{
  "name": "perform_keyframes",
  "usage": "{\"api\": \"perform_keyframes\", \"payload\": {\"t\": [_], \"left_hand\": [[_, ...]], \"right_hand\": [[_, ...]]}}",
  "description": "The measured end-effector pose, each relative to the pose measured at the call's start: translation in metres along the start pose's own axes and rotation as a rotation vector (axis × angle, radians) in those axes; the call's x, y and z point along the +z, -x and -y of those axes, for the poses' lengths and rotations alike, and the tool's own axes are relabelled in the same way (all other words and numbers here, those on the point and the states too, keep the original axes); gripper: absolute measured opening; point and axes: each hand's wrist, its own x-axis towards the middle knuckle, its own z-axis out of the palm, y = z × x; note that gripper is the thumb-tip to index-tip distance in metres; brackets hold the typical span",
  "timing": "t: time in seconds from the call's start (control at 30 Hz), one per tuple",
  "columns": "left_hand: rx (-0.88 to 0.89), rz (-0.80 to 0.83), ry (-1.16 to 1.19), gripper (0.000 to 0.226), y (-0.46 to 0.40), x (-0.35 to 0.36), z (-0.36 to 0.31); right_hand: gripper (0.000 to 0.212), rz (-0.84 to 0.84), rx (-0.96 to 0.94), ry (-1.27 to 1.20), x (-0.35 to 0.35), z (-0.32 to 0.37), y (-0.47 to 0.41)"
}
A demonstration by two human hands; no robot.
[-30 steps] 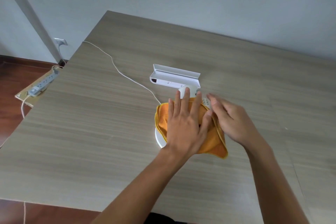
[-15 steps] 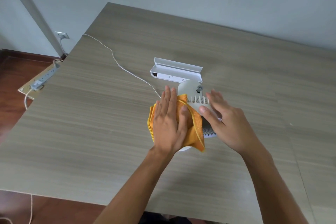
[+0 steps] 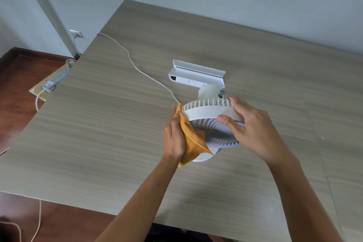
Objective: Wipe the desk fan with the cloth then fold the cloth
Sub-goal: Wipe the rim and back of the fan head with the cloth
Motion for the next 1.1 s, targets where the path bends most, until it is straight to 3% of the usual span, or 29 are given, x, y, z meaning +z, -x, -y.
{"api": "perform_keyframes", "payload": {"t": [0.13, 0.23, 0.43, 0.63, 0.73, 0.87, 1.0, 1.1], "left_hand": [[-0.372, -0.065, 0.316, 0.039, 0.0, 0.0, 0.01], [-0.597, -0.018, 0.547, 0.047, 0.003, 0.002, 0.009], [-0.762, 0.035, 0.503, 0.046, 0.0, -0.001, 0.0], [-0.552, 0.066, 0.365, 0.045, -0.001, -0.002, -0.011], [-0.304, -0.025, 0.061, 0.048, 0.002, 0.0, -0.014], [-0.007, -0.028, -0.363, 0.061, 0.013, 0.012, -0.031], [0.264, 0.011, -0.615, 0.07, 0.019, 0.028, -0.046], [0.354, 0.058, -0.705, 0.074, 0.017, 0.029, -0.05]], "right_hand": [[0.069, -0.018, -0.026, 0.024, 0.0, -0.001, -0.001], [0.066, -0.015, -0.039, 0.028, 0.0, -0.001, -0.002], [0.065, -0.033, -0.051, 0.044, 0.0, 0.0, -0.003], [0.066, -0.053, -0.042, 0.05, -0.002, -0.002, -0.005], [0.067, -0.058, -0.055, 0.048, 0.0, -0.001, -0.004], [0.069, -0.051, -0.06, 0.039, -0.001, 0.0, -0.002], [0.066, -0.041, -0.068, 0.033, -0.002, 0.001, -0.002], [0.065, -0.034, -0.055, 0.013, -0.004, 0.001, -0.001]]}}
